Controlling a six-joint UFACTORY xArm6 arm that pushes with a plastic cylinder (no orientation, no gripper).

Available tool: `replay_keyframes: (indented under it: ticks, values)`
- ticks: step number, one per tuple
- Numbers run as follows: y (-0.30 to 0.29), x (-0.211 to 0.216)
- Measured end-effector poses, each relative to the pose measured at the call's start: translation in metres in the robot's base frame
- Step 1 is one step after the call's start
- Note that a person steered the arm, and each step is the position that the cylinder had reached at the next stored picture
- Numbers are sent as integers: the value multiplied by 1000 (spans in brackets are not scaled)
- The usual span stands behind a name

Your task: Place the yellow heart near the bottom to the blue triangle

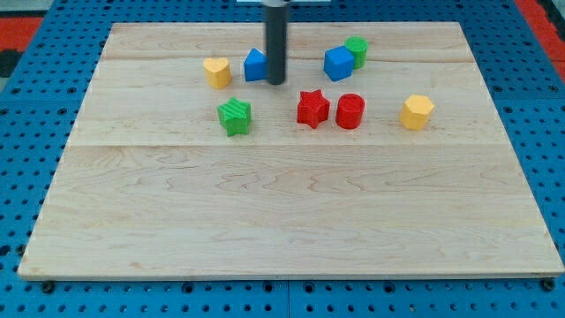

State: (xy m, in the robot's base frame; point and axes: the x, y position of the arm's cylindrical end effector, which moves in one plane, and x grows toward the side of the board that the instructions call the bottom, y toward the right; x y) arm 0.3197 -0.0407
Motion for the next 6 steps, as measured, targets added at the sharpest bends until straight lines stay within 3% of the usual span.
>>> replay_keyframes:
  ticks: [2,3,4,5,6]
  values:
    - [-10,100]
    - [-69,123]
    - [-84,113]
    - [-77,36]
    - [-111,-18]
